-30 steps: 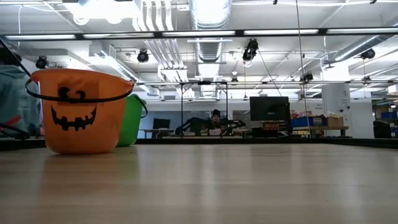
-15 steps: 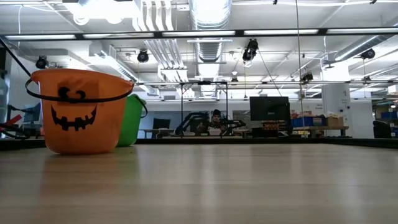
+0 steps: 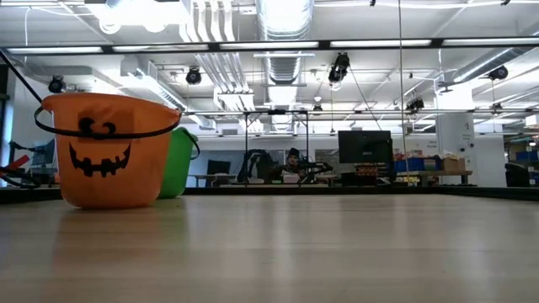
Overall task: Organize candy in baskets
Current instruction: Put the red candy into the black bucket
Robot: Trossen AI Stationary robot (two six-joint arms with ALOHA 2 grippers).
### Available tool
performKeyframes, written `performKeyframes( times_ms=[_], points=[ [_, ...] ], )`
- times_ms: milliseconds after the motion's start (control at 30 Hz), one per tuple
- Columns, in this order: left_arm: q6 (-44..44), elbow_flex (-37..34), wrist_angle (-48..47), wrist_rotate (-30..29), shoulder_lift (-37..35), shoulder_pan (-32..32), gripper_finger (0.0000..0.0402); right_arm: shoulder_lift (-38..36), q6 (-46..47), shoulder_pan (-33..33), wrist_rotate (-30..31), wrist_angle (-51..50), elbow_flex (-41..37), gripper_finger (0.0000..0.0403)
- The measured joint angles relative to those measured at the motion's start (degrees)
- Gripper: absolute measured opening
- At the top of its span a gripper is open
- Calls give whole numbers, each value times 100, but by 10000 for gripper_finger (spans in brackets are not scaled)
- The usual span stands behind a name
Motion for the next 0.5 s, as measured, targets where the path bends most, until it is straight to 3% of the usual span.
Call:
performKeyframes(
  times_ms=[500],
  points=[
    [-312, 0, 48, -143, 312, 7, 157, 652, -553, -66, -128, 50, 624, 201]
  ],
)
